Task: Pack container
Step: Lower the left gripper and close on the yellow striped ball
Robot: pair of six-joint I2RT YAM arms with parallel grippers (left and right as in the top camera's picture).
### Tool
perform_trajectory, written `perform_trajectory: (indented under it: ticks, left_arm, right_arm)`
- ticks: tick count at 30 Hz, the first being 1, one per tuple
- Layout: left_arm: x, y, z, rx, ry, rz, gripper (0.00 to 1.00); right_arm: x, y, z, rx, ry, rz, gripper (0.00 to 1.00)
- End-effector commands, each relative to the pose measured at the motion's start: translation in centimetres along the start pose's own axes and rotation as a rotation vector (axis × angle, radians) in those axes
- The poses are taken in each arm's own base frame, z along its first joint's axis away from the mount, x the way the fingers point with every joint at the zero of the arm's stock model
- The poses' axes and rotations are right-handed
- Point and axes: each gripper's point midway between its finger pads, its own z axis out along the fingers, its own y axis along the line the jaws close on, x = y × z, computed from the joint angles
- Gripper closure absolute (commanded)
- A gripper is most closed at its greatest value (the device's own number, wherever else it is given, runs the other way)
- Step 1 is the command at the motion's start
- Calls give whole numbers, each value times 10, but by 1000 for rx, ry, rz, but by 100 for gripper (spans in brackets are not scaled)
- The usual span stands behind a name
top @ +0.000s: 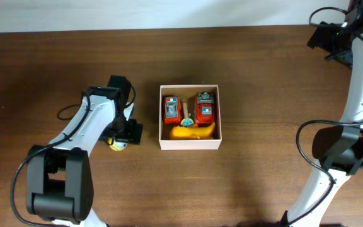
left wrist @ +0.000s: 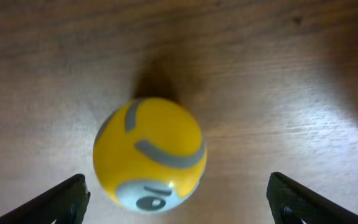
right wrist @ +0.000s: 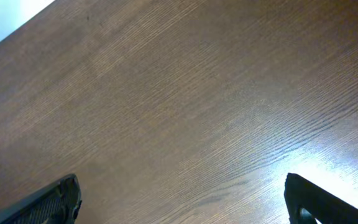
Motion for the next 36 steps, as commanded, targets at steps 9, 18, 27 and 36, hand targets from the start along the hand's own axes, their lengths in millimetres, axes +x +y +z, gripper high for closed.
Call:
perform_trajectory:
  ticks: [9, 18, 27, 36]
  left_arm:
    - [-4, 5, 5, 15, -13, 49, 9]
    - [1, 18, 11, 19, 3, 7, 10]
    - [5, 15, 23, 30, 0, 6, 11]
    - [4, 15, 23, 31, -2, 5, 38]
  right_arm:
    - [0, 0, 1, 3, 2, 8, 1]
    - [0, 0, 1, 3, 2, 8, 1]
    - [0, 0, 1, 3, 2, 8, 1]
    - [0, 0, 1, 3, 2, 8, 1]
